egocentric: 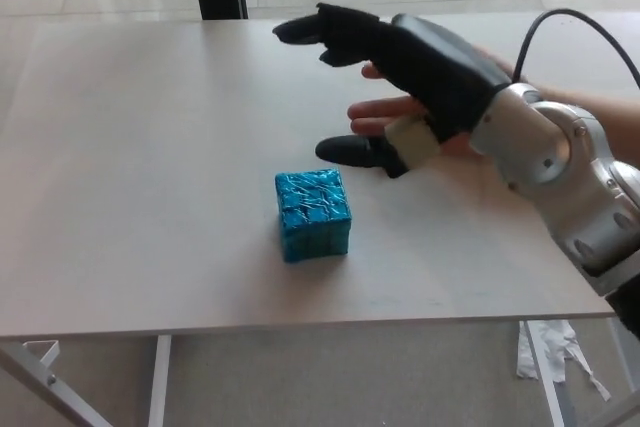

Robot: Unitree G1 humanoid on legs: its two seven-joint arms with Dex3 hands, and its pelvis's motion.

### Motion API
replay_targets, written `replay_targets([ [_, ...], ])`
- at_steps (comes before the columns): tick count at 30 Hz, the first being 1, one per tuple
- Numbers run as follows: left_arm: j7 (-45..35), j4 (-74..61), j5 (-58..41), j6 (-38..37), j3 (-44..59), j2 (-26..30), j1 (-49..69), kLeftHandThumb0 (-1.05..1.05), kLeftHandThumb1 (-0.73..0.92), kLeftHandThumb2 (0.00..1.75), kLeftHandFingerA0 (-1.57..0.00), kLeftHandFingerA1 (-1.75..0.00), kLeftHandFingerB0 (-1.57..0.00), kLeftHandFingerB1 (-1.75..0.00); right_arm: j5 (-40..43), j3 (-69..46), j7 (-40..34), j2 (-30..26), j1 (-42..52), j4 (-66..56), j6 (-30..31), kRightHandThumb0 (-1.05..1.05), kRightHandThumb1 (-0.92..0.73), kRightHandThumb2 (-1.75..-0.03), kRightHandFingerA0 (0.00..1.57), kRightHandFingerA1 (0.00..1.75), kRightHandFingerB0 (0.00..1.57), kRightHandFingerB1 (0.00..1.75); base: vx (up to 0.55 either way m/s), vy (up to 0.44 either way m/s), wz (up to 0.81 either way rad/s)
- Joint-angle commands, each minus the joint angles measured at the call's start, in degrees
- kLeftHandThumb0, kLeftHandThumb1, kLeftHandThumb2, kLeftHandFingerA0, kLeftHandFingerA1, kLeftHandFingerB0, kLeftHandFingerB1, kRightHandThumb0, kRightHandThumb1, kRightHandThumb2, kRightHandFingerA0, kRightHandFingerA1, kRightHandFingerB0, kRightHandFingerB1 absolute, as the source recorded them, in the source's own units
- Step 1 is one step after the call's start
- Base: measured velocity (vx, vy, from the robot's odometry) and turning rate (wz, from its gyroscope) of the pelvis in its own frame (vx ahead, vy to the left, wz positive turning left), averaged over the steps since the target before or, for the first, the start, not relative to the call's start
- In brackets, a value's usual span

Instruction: The robot uses its right hand to pick up a cube kept in the middle of the desk infront of it and hands it to a person

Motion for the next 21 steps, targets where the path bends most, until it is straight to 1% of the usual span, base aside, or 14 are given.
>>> replay_targets([
  [1, -0.45, -0.47, -0.25, -0.74, -0.68, 0.3, 0.29, -0.64, 0.58, 0.58, -0.64, -0.62, -0.46, -0.39, -6.51, 2.01, 1.75, 1.53, -2.46, 4.07, 2.02, -0.85, -0.63, -0.6, 0.28, 0.52, 0.24, 0.35, 0.0, 0.0, 0.0],
  [3, -0.71, -0.47, -0.76, -0.52, -0.39, 0.28, 0.19, -0.64, 0.57, 0.58, -0.64, -0.63, -0.47, -0.39, -7.38, 2.54, 1.93, 1.84, -1.94, 4.33, 2.33, -0.84, -0.49, -0.91, 0.24, 0.57, 0.2, 0.46, 0.0, 0.0, 0.0],
  [4, -0.09, -0.4, -0.44, -0.28, -0.69, 0.3, 0.09, -0.66, 0.44, 0.87, -0.6, -0.68, -0.4, -0.51, -8.31, 3.46, 1.35, 2.72, -1.9, 6.55, 1.88, -0.86, -0.64, -0.6, 0.27, 0.53, 0.25, 0.36, 0.0, 0.0, 0.0],
  [5, -0.33, -0.49, 0.1, -0.71, -1.28, 0.29, 0.21, -0.65, 0.58, 0.58, -0.62, -0.61, -0.48, -0.38, -9.18, 3.91, 1.13, 2.82, -1.52, 7.15, 2.13, -0.88, -0.64, -0.6, 0.27, 0.53, 0.25, 0.37, 0.0, 0.0, 0.0],
  [6, -0.47, -0.41, 0.01, -0.93, -1.27, 0.22, 0.24, -0.66, 0.44, 0.86, -0.57, -0.67, -0.42, -0.52, -9.78, 4.32, 1.41, 3.0, -1.32, 7.44, 2.74, -0.86, -0.63, -0.6, 0.26, 0.51, 0.24, 0.35, 0.0, 0.0, 0.0],
  [7, -0.45, -0.26, 0.05, -1.27, -1.42, 0.16, 0.3, -0.65, 0.58, 0.58, -0.63, -0.61, -0.49, -0.39, -10.64, 5.02, 1.53, 3.36, -0.92, 8.04, 3.46, -0.85, -0.62, -0.6, 0.28, 0.51, 0.26, 0.35, 0.0, 0.0, 0.0],
  [13, -0.35, -0.11, 0.73, -1.81, -2.77, 0.53, 0.56, -0.65, 0.59, 0.59, -0.61, -0.6, -0.49, -0.39, -12.59, 5.93, -0.77, 5.66, 0.36, 12.4, 1.95, -0.85, -0.6, -0.59, 0.27, 0.57, 0.26, 0.39, 0.0, 0.0, 0.0],
  [14, 0.0, 0.03, 0.79, -1.16, -3.03, 0.63, 0.22, -0.67, 0.46, 0.88, -0.57, -0.66, -0.41, -0.51, -12.85, 5.81, -0.71, 6.04, 0.61, 12.89, 2.2, -0.84, -0.6, -0.59, 0.27, 0.56, 0.26, 0.38, 0.0, 0.0, 0.0],
  [15, 0.16, 0.13, 1.03, -1.07, -3.39, 0.61, 0.08, -0.67, 0.58, 0.59, -0.61, -0.59, -0.48, -0.37, -12.97, 6.02, -0.43, 6.31, 0.81, 14.14, 2.08, -0.85, -0.61, -0.59, 0.24, 0.58, 0.23, 0.39, 0.0, 0.0, 0.0],
  [17, 0.2, 0.18, 0.92, -1.08, -3.61, 0.63, 0.04, -0.67, 0.58, 0.59, -0.61, -0.59, -0.48, -0.37, -13.34, 5.74, -0.35, 6.55, 0.86, 14.54, 1.84, -0.85, -0.61, -0.59, 0.24, 0.58, 0.23, 0.39, 0.0, 0.0, 0.0],
  [18, -0.23, 0.34, 0.22, -1.06, -3.13, 0.5, -0.23, -0.65, 0.45, 0.86, -0.56, -0.65, -0.41, -0.51, -14.27, 6.22, -0.43, 6.63, 0.74, 15.93, 1.67, -0.87, -0.62, -0.6, 0.22, 0.59, 0.21, 0.41, 0.0, 0.0, 0.0],
  [19, -0.26, 0.23, 0.28, -0.98, -3.27, 0.53, -0.27, -0.65, 0.58, 0.58, -0.61, -0.6, -0.48, -0.38, -14.74, 6.36, -0.13, 6.54, 0.71, 16.09, 1.84, -0.88, -0.62, -0.6, 0.22, 0.59, 0.2, 0.41, 0.0, 0.0, 0.0],
  [20, -0.3, 0.09, 0.5, -1.22, -3.51, 0.58, -0.25, -0.67, 0.46, 0.88, -0.56, -0.67, -0.4, -0.51, -14.99, 6.38, -0.2, 6.36, 0.76, 16.17, 1.43, -0.88, -0.63, -0.6, 0.21, 0.6, 0.21, 0.41, 0.0, 0.0, 0.0],
  [21, -0.22, -0.04, 0.66, -1.18, -3.71, 0.68, -0.31, -0.66, 0.58, 0.59, -0.61, -0.6, -0.47, -0.38, -15.1, 6.16, -0.04, 6.42, 0.86, 16.3, 1.56, -0.88, -0.63, -0.6, 0.22, 0.6, 0.21, 0.41, 0.0, 0.0, 0.0],
])
